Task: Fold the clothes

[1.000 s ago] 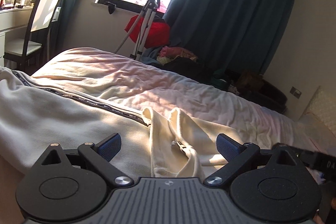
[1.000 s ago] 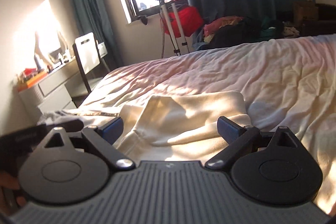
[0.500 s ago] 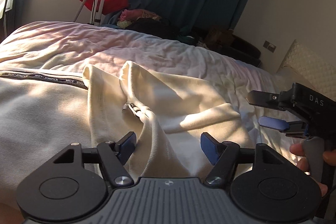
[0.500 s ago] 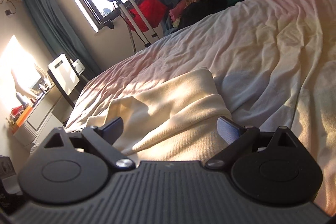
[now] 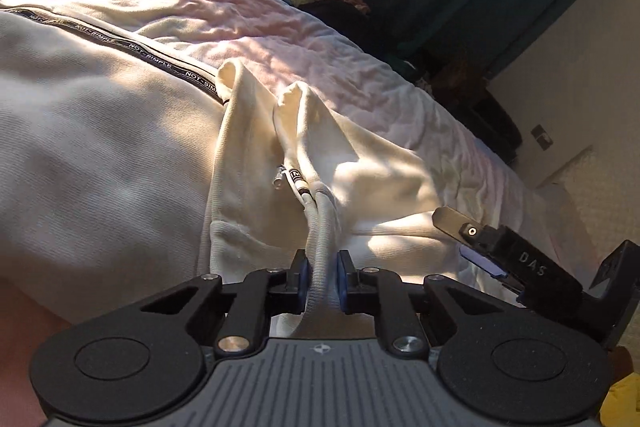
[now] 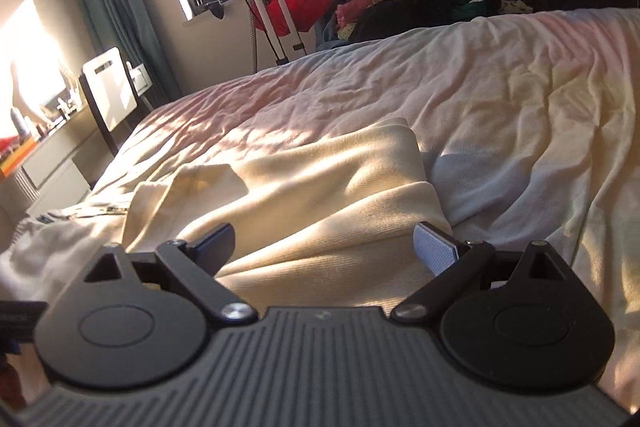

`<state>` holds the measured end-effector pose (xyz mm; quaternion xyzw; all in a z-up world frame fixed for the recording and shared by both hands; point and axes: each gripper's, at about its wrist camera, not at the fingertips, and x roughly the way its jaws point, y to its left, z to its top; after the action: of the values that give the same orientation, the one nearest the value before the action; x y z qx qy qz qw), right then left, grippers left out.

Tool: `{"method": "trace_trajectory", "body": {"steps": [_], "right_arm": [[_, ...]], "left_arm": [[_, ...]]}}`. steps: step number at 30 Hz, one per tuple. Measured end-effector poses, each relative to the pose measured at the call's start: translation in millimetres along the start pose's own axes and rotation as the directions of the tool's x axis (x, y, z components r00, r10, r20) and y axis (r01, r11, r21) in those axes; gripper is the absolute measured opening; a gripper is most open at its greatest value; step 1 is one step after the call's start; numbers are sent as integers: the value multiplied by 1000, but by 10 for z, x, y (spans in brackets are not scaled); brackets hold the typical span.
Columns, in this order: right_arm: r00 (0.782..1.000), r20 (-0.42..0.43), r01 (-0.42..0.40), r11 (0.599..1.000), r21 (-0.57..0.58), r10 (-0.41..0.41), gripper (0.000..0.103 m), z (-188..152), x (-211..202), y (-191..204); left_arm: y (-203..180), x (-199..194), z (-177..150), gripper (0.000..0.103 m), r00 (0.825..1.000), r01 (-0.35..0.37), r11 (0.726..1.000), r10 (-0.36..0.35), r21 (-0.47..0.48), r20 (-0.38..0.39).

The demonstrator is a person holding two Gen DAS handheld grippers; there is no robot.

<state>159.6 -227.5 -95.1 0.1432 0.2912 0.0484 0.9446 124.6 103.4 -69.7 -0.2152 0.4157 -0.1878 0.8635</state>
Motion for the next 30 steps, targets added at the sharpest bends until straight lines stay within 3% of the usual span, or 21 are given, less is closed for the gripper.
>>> {"method": "trace_trajectory", "body": {"steps": [5, 9, 12, 16, 20, 24, 27, 30], "right_arm": [[996, -50, 73, 988, -134, -80, 99, -182, 224, 140], [993, -49, 100, 976, -193, -111, 100, -226, 254, 199], [993, -52, 98, 978, -183, -109, 100, -214, 237, 183], [993, -56, 89, 980, -178, -101, 100, -217, 203, 168], [995, -60, 71, 984, -161, -81, 100, -240, 167, 133], [995, -65, 62, 988, -143, -72, 100, -233, 141, 108], [996, -66, 58, 990, -129, -67, 99, -222, 134, 89], [996, -67, 58, 990, -127, -67, 99, -222, 143, 88]], "left_arm": [[12, 135, -37, 25, 999, -42, 997, 42, 58, 0], [4, -98, -12, 60, 997, -62, 997, 59, 56, 43], [124, -500, 50, 87, 990, -64, 998, 65, -10, 126], [495, -918, 171, 91, 972, -137, 976, 166, -170, 168], [989, -1171, 259, 98, 946, -207, 911, 279, -356, 166], [1471, -1335, 304, 98, 914, -252, 801, 382, -542, 139], [1783, -1318, 289, 98, 911, -206, 717, 390, -666, 138], [1990, -1295, 317, 98, 905, -100, 672, 367, -734, 213]]}}
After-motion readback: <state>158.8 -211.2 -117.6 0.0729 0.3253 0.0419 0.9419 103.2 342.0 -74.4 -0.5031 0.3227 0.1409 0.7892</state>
